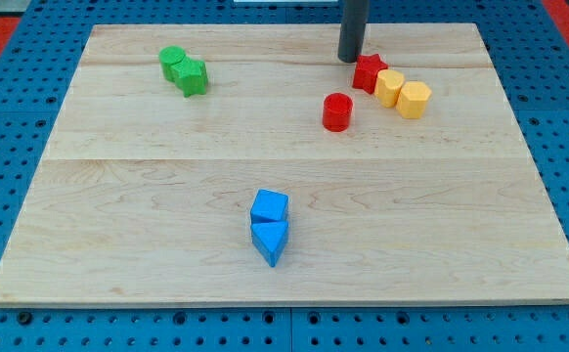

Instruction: Move the red star closer to the red circle

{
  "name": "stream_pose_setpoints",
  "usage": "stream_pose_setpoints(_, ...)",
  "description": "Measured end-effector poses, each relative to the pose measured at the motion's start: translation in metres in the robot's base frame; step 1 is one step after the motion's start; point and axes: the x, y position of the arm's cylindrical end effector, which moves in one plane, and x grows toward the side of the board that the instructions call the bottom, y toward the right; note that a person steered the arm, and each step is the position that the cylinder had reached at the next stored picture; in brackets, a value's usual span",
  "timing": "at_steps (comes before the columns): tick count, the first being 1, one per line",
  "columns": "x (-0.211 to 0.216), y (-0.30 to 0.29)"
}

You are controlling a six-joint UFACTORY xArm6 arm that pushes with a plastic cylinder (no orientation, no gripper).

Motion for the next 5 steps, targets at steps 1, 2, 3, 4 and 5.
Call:
stream_pose_setpoints(1, -0.006, 0.046)
stream_pose_setpoints(2, -0.002, 0.095)
stream_pose_setpoints(3, 0.011, 0.076)
stream_pose_setpoints(4, 0.020, 0.053)
stream_pose_setpoints(5, 0.024, 0.029)
